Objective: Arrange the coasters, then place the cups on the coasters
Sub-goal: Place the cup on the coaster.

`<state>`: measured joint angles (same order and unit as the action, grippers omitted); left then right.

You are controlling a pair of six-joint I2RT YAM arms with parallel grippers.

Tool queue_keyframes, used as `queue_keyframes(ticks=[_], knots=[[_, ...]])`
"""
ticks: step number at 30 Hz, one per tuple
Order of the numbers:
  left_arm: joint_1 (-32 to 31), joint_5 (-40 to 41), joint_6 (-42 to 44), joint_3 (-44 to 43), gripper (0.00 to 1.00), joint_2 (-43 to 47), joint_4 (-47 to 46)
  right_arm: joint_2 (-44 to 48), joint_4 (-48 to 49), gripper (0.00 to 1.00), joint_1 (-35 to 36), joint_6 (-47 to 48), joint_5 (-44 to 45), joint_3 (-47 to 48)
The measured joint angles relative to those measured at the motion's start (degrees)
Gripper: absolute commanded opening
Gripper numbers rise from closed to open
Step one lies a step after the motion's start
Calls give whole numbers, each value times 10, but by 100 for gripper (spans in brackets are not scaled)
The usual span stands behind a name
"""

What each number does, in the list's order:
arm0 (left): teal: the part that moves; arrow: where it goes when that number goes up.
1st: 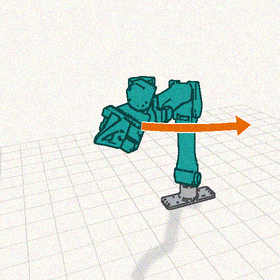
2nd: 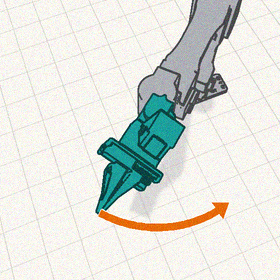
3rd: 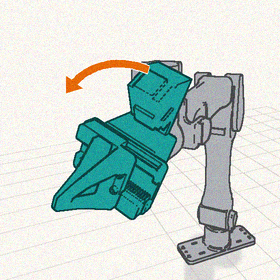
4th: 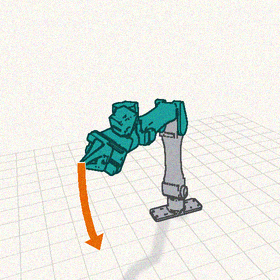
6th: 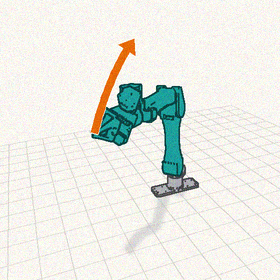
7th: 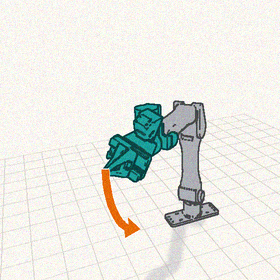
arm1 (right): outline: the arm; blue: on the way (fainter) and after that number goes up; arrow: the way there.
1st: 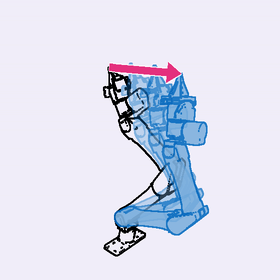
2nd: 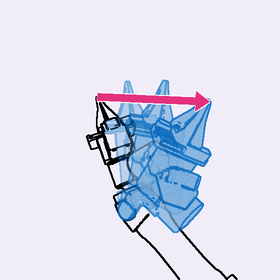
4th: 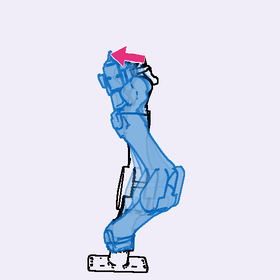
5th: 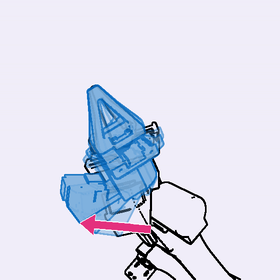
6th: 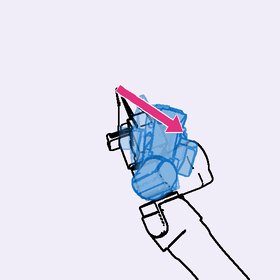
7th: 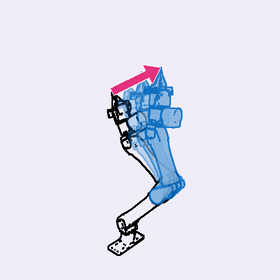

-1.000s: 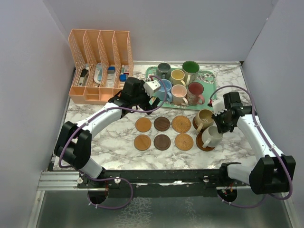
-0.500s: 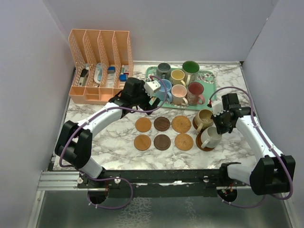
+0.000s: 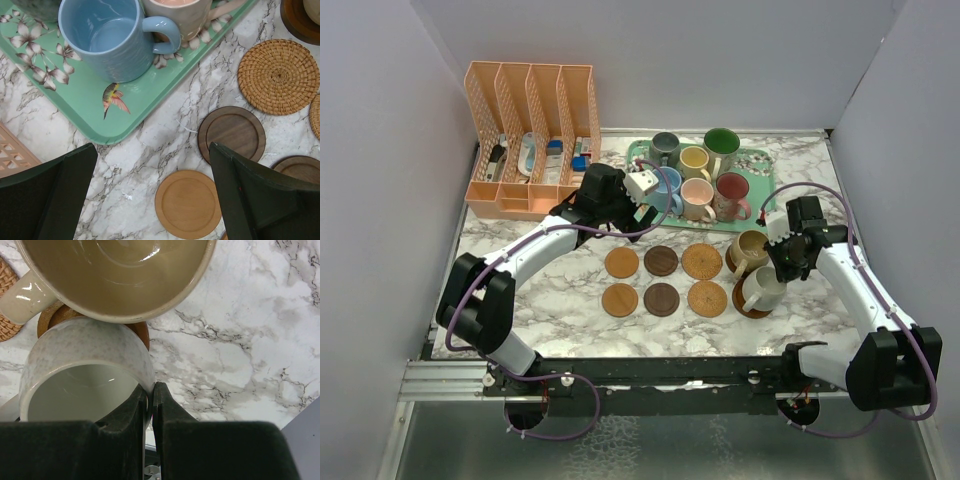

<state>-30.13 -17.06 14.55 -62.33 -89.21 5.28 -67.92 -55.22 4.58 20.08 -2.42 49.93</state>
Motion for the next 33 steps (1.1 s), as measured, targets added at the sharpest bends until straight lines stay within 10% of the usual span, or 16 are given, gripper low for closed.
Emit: queue_keyframes(ticks=[33], knots=[[-4, 0, 4, 0, 99, -8, 3, -12, 13, 5, 17, -3, 17, 0]])
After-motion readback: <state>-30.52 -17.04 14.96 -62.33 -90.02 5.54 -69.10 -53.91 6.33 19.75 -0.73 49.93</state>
